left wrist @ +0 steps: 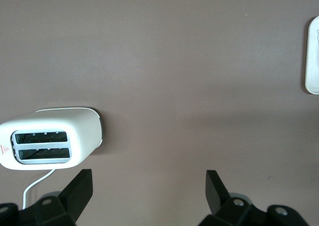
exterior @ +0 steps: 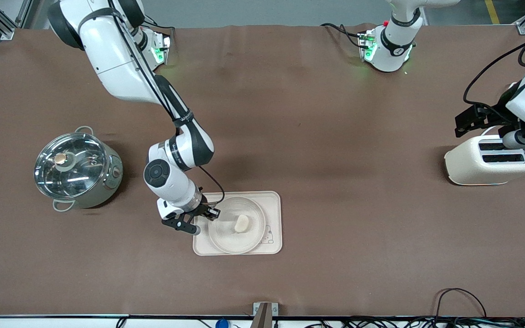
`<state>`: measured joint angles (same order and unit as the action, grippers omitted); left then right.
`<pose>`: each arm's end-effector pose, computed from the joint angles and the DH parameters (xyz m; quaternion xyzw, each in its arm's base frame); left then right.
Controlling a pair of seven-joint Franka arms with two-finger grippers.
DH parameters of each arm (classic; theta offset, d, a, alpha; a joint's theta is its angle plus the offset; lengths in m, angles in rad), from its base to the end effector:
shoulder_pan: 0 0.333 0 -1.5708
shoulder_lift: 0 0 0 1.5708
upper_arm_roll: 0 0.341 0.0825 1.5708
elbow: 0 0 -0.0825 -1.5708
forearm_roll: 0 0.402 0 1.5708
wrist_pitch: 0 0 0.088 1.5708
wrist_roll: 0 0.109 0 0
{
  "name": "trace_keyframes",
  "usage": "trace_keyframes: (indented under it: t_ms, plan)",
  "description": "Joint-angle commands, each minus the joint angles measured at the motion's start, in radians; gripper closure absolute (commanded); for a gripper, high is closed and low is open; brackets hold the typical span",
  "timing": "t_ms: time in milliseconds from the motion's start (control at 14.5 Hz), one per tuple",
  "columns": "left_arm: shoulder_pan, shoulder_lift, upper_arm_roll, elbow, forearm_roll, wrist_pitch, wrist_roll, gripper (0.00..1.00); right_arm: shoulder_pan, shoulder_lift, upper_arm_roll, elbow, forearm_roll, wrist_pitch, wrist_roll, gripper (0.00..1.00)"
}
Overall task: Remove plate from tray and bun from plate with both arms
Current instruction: 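Lift the plate off the tray with the right gripper and set it down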
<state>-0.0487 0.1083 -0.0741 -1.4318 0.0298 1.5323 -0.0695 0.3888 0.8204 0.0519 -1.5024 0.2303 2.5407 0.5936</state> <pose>0.6014 -0.0680 0.6484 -0.9996 0.0259 0.0027 0.0112 0.6962 0.3171 0.2037 -0.9748 0.1722 -0.0475 0.1337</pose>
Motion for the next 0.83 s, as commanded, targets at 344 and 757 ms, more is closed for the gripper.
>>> trace_keyframes:
  t_ms: [344,757]
  plan:
    - [-0.005,0.021,-0.006,0.014,0.004,0.012,-0.004,0.00,-0.578,-0.110,0.534,-0.270,0.027,-0.005,-0.245,1.00]
    - [-0.005,0.034,-0.007,0.011,-0.001,0.017,-0.004,0.00,-0.716,-0.285,0.644,-0.563,0.027,0.018,-0.324,1.00]
